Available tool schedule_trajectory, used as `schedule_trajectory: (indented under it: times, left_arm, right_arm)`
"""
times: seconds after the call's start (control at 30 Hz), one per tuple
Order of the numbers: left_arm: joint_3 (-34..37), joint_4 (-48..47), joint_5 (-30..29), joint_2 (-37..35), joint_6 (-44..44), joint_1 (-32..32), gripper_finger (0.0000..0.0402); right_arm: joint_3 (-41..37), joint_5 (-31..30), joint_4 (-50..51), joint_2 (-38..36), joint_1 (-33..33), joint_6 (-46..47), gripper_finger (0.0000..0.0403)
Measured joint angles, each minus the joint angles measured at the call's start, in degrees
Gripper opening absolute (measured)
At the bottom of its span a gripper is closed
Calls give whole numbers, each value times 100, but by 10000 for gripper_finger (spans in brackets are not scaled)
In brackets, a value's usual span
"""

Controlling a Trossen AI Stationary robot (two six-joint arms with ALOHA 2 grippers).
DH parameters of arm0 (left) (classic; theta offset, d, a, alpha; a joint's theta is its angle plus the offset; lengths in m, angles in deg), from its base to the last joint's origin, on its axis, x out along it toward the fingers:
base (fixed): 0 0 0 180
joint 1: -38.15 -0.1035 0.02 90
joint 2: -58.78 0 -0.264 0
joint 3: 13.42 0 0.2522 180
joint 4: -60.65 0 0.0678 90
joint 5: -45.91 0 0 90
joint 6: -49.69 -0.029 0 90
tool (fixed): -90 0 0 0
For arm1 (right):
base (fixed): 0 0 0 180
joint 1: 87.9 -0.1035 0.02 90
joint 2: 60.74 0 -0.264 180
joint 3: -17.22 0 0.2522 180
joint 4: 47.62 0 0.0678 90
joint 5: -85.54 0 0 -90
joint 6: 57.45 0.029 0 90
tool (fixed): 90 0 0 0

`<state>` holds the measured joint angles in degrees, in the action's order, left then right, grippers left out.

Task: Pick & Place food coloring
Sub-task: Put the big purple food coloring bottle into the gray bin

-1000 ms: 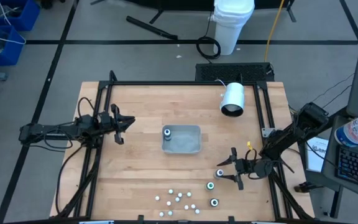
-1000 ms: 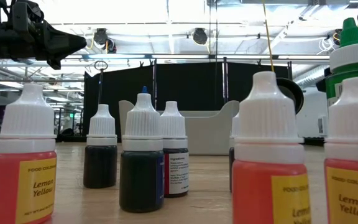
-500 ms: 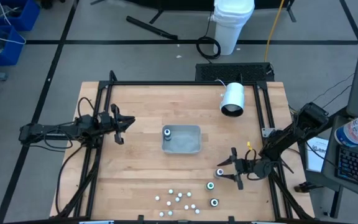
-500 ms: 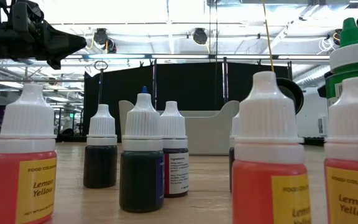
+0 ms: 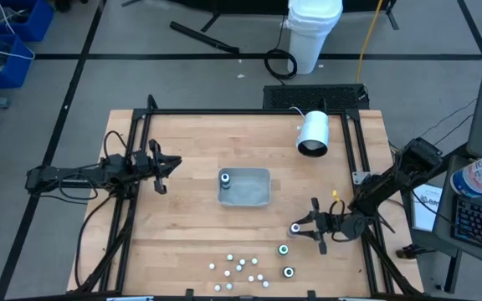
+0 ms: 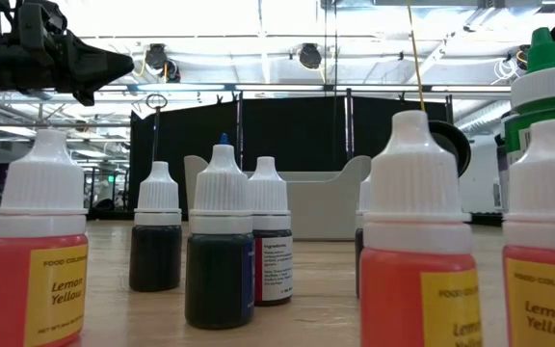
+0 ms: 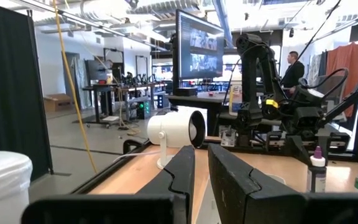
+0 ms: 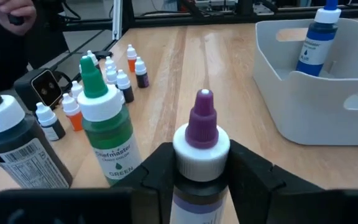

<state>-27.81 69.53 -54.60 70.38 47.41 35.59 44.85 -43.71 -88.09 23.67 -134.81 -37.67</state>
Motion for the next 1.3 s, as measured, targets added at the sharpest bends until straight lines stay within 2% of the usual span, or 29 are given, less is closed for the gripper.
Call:
schedule_trajectory:
  times: [0.13,0.3,0.4,0.53,0.7,0.8,0.9,1.07,1.3]
  left_arm:
    - [0,-4,-1,-1,-57,1,51]
    - [0,-8,-1,-1,-81,0,51]
    - [0,-12,-1,-1,-23,2,51]
    - [0,-16,-1,-1,-14,1,51]
    - [0,-15,-1,0,-38,2,51]
    - [0,-8,-1,-1,-42,0,51]
    - [0,-6,-1,-1,-42,2,51]
    - [0,-15,1,-1,-35,0,51]
    - [0,-55,1,-1,-24,0,51]
  right_arm:
    - [89,4,-101,-13,149,-344,113]
    - [408,10,134,-420,564,-1357,108]
    - [622,0,704,-1010,844,-1836,108]
    - [947,-301,1503,-1740,1297,-2107,108]
    - [1573,60,2384,-2095,1909,-2267,107]
    - [2036,323,2895,-1905,2296,-2208,107]
    - [2472,814,2997,-1487,2663,-2199,108]
    - [3103,1671,2644,-621,3091,-2197,107]
    - [3667,2015,1864,579,3358,-2145,110]
